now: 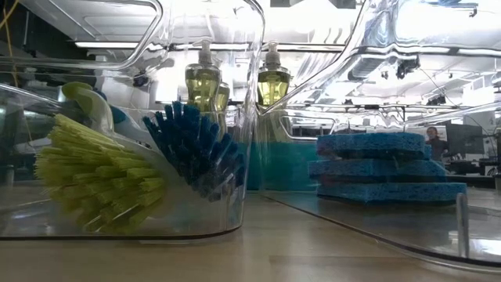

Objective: Pick & Place Kitchen Sink Supplies
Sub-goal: Put the blue sponge into the right transparent bin

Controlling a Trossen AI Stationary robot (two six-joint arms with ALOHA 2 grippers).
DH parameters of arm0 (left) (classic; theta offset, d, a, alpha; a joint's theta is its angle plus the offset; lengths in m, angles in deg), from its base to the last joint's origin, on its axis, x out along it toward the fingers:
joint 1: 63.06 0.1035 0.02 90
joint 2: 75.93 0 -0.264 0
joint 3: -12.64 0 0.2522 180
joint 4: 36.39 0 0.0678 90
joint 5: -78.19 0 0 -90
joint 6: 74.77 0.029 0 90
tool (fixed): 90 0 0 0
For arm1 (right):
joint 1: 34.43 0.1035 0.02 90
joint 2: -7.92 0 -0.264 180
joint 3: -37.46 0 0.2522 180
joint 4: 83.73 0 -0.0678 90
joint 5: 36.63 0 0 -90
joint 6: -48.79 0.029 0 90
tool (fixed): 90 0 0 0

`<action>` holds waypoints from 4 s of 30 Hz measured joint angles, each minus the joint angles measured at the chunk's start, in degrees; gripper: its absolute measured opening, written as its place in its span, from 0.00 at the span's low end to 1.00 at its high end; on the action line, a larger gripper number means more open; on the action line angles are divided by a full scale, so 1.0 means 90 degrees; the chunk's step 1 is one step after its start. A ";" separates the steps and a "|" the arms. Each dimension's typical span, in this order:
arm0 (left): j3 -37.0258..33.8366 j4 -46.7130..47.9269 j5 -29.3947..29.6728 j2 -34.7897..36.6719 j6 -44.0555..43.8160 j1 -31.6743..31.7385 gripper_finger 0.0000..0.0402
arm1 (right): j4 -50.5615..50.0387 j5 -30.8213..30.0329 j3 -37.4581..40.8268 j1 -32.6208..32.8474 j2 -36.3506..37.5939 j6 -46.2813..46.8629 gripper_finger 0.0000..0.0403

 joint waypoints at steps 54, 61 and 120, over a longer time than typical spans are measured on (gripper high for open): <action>-0.0007 0.0146 -0.0183 0.0185 0.0516 -0.0159 0.66 | 0.0065 0.0562 0.0000 -0.0189 0.0012 -0.0328 0.00; -0.0007 0.0599 -0.0122 0.0428 0.0503 -0.0351 0.66 | 0.0050 0.0655 0.0000 -0.0299 0.0046 -0.0293 0.00; -0.4730 0.0562 -0.1379 0.3808 -0.4391 -0.1086 0.66 | -0.5065 0.3245 0.0002 -0.1646 0.2508 0.2717 0.00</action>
